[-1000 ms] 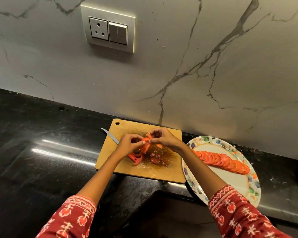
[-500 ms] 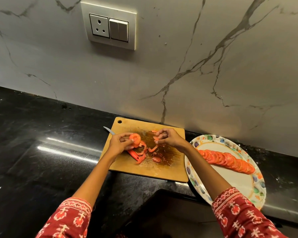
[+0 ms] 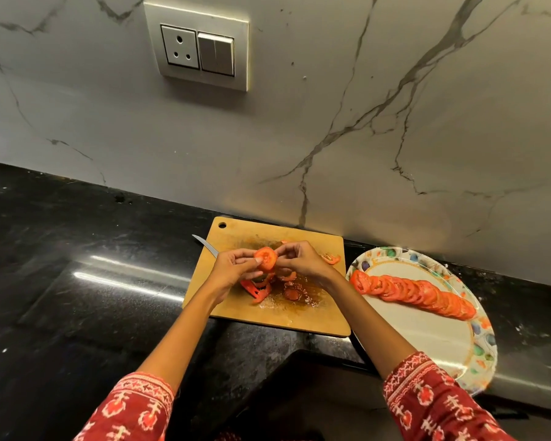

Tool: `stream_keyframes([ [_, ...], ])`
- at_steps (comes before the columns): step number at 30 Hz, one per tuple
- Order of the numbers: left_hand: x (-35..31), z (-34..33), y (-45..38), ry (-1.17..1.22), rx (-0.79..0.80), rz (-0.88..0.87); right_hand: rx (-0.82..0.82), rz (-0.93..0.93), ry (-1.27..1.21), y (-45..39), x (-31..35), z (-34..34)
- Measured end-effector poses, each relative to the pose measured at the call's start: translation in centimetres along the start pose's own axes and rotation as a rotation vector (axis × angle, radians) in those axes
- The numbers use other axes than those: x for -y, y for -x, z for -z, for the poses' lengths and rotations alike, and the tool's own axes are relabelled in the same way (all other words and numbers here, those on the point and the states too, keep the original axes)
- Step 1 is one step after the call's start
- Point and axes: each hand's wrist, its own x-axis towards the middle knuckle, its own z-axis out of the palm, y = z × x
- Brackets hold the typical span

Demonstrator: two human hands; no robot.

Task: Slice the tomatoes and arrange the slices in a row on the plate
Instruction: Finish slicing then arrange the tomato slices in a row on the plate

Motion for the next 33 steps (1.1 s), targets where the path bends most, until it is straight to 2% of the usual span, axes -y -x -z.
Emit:
stream_keyframes([
  [3,0.5,-0.3,-0.5,-0.018,-0.088,-0.035,-0.054,-0.014,-0.07,0.8,-0.7,1.0],
  [5,0.9,-1.5,-1.1,-0.111,-0.124,-0.065,-0.139,-0.03,-0.128,2.1,-1.9,2.7],
  [7,1.1,-1.7,-1.3,-0.197,-0.165,-0.115,-0.152,-0.044,-0.145,2.8,-2.6,3.3],
  [14,2.0,-9.7,-2.2,-0.342,0.056,-0.107,-0.351,-0.113,-0.257,8.8,-7.7,8.5],
  [21,4.5,-15.7,-2.7,-0.385,0.068,-0.029,-0.523,-0.116,-0.269,12.9,-10.6,13.5],
  [29,5.5,-17.8,-3.2,-0.551,-0.014,-0.039,-0.561,-0.12,-0.29,13.8,-12.0,16.3],
  [33,5.9,-18.9,-2.9,-0.686,-0.056,-0.11,-0.542,-0.107,-0.268,14.1,-12.3,16.7],
])
